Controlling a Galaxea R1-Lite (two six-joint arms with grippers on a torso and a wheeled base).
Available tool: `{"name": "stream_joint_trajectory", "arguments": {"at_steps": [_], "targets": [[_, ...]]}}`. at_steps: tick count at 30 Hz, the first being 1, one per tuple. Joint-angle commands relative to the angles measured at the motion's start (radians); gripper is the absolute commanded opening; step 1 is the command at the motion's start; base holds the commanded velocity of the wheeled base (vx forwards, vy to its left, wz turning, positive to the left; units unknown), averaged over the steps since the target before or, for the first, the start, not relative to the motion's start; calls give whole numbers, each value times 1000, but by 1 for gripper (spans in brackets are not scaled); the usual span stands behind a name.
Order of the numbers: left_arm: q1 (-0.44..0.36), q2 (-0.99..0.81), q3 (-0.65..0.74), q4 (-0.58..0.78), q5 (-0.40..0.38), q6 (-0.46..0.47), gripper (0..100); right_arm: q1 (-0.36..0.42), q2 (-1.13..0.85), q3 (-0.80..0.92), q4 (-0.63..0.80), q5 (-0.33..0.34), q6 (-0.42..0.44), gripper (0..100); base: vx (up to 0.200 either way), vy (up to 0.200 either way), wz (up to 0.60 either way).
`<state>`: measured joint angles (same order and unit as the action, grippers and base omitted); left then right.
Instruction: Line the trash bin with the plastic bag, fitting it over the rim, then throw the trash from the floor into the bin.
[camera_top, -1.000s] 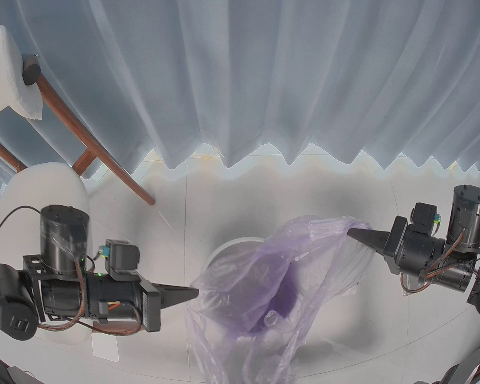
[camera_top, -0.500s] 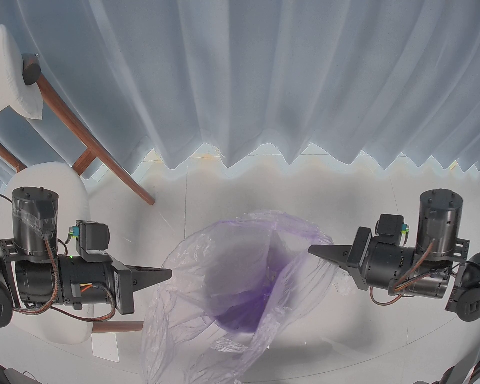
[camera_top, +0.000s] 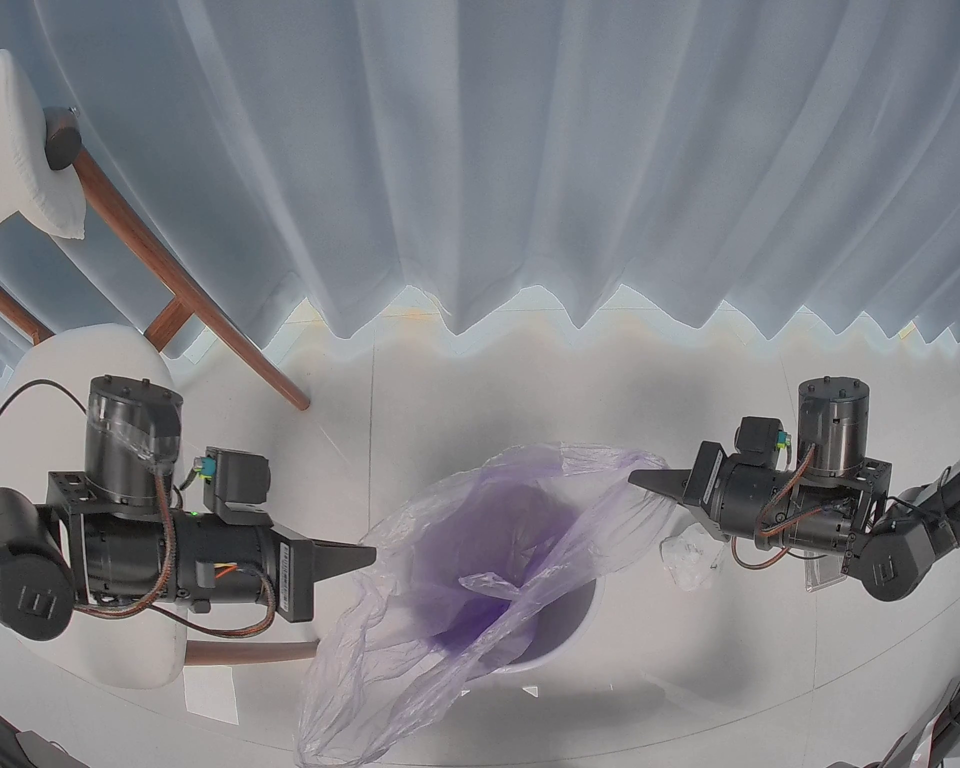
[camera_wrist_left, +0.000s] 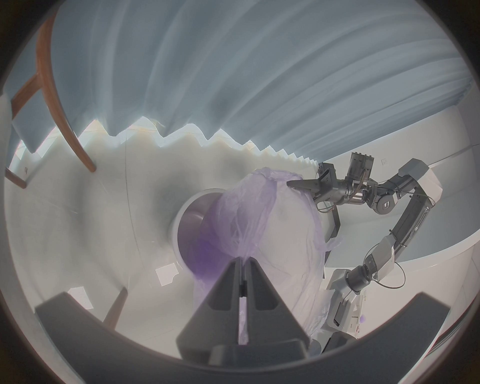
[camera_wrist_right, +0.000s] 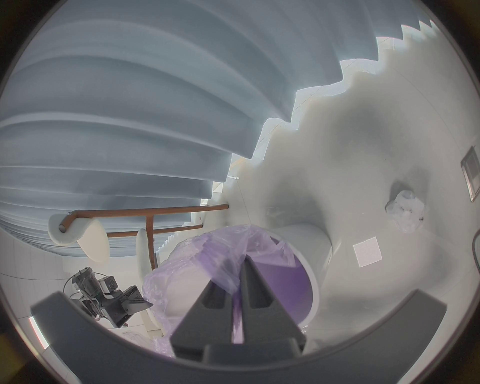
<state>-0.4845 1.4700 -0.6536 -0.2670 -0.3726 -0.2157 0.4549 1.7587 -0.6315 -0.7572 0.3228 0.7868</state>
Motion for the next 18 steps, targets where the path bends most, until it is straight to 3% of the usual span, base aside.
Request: {"name": "stream_joint_trajectory", "arguments": {"at_steps": [1, 8, 17, 18], "targets": [[-3, 148, -1, -78, 7, -2, 0, -64, 81, -40, -13, 21, -26, 0, 0, 0, 0], [32, 228, -11, -152, 7, -8, 0, -110, 131, -114, -73, 110, -17, 0, 0, 0, 0], [37, 245, -37, -153, 7, -13, 0, -162, 217, -247, -70, 148, -14, 0, 0, 0, 0], [35, 245, -34, -153, 7, -13, 0, -162, 211, -247, -70, 150, -6, 100, 0, 0, 0]]}}
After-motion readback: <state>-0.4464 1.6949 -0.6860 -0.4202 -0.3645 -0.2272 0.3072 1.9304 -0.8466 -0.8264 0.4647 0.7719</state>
